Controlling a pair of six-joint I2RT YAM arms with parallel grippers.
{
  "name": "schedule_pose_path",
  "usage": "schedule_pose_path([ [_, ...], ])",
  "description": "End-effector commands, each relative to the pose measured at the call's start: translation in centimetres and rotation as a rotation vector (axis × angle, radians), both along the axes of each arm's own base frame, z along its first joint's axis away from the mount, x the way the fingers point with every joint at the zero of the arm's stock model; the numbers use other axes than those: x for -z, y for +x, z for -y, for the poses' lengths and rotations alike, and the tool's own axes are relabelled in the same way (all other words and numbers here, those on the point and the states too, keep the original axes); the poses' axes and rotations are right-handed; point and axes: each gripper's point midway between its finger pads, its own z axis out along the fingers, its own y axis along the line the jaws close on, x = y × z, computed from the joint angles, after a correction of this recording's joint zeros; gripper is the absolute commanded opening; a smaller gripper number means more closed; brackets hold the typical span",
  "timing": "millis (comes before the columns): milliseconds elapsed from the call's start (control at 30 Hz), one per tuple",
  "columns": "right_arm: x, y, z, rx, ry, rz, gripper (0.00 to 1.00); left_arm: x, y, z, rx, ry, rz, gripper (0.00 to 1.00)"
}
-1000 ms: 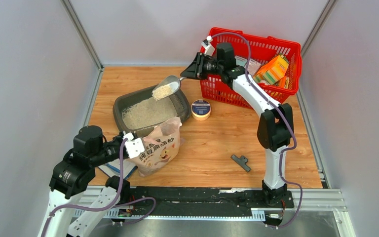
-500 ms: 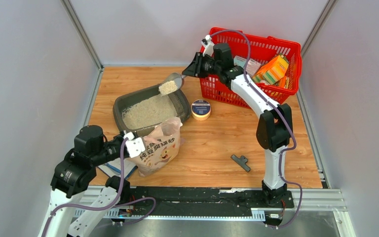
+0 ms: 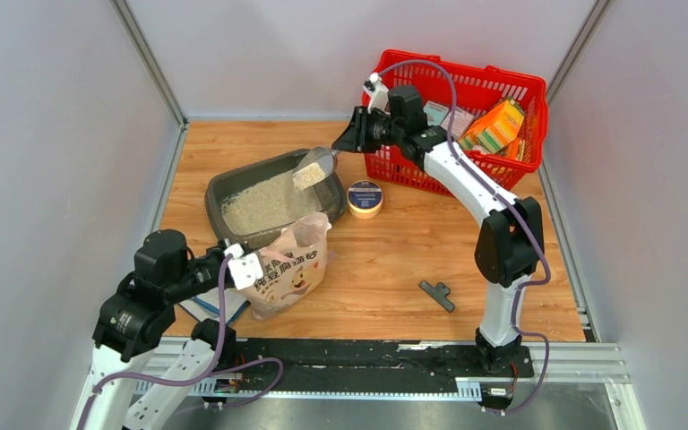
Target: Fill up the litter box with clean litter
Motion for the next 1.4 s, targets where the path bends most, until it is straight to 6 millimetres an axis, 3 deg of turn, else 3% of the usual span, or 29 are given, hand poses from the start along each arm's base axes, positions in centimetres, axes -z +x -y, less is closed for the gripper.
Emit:
schedule_pose_path([
  [0, -5.3, -1.4, -0.2, -0.037, 0.054, 0.126, 0.0, -2.7, 0.0, 1.0, 0.067, -0.046, 0.122, 0.0],
  [67, -4.7, -1.1, -0.7, -0.048, 0.05, 0.113, 0.0, -2.7, 0.1, 1.1, 0.07, -0.046, 0.125, 0.0],
  [133, -5.5, -0.7, -1.5, -0.057, 0.062, 0.127, 0.0, -2.8, 0.2, 1.0, 0.066, -0.043, 0.127, 0.0],
  [167, -4.6, 0.0, -2.0, -0.058, 0.058, 0.112, 0.0, -2.8, 0.2, 0.9, 0.063, -0.036, 0.132, 0.0],
  [200, -5.4, 0.3, -2.4, -0.058, 0.072, 0.126, 0.0, -2.8, 0.3, 0.8, 0.062, -0.03, 0.136, 0.0],
  [267, -4.5, 1.0, -3.6, -0.063, 0.071, 0.114, 0.0, -2.6, 0.1, 0.5, 0.062, -0.003, 0.141, 0.0],
  [333, -5.4, 1.1, -5.0, -0.076, 0.093, 0.128, 0.0, -2.1, -0.2, 0.3, 0.067, 0.017, 0.127, 0.0],
  [400, -4.8, 1.5, -6.0, -0.081, 0.095, 0.119, 0.0, -2.0, -0.4, 0.2, 0.07, 0.027, 0.126, 0.0],
  [533, -4.9, 0.5, -7.5, -0.115, 0.105, 0.118, 0.0, -1.9, -0.6, 0.1, 0.07, 0.033, 0.12, 0.0],
  [700, -3.5, -1.6, -6.7, -0.136, 0.076, 0.054, 0.0, -1.5, -0.8, 0.0, 0.073, 0.038, 0.108, 0.0],
  [733, -4.6, -2.3, -6.3, -0.142, 0.083, 0.066, 0.0, -1.4, -0.9, 0.1, 0.079, 0.039, 0.103, 0.0],
  [900, -4.9, -3.4, -6.0, -0.164, 0.066, 0.091, 0.0, -1.1, -1.1, 0.2, 0.093, 0.042, 0.096, 0.0],
  [1000, -3.9, -2.6, -7.4, -0.164, 0.067, 0.08, 0.0, -0.9, -1.1, 0.2, 0.093, 0.045, 0.091, 0.0],
  [1067, -5.1, -2.1, -8.8, -0.17, 0.094, 0.127, 0.0, -1.0, -1.1, 0.1, 0.091, 0.045, 0.092, 0.0],
  [1100, -3.8, -1.5, -9.6, -0.169, 0.085, 0.116, 0.0, -0.9, -1.1, 0.1, 0.087, 0.047, 0.087, 0.0],
  [1133, -5.0, -1.7, -10.6, -0.174, 0.106, 0.14, 0.0, -1.0, -1.1, 0.0, 0.085, 0.049, 0.088, 0.0],
  [1233, -5.0, -1.9, -12.3, -0.194, 0.122, 0.148, 0.0, -0.9, -1.1, 0.0, 0.086, 0.055, 0.084, 0.0],
  [1333, -5.1, -3.1, -12.3, -0.221, 0.114, 0.145, 0.0, -1.1, -1.0, 0.1, 0.091, 0.052, 0.083, 0.0],
  [1367, -4.0, -3.4, -12.0, -0.224, 0.091, 0.128, 0.0, -1.0, -1.0, 0.1, 0.091, 0.052, 0.08, 0.0],
])
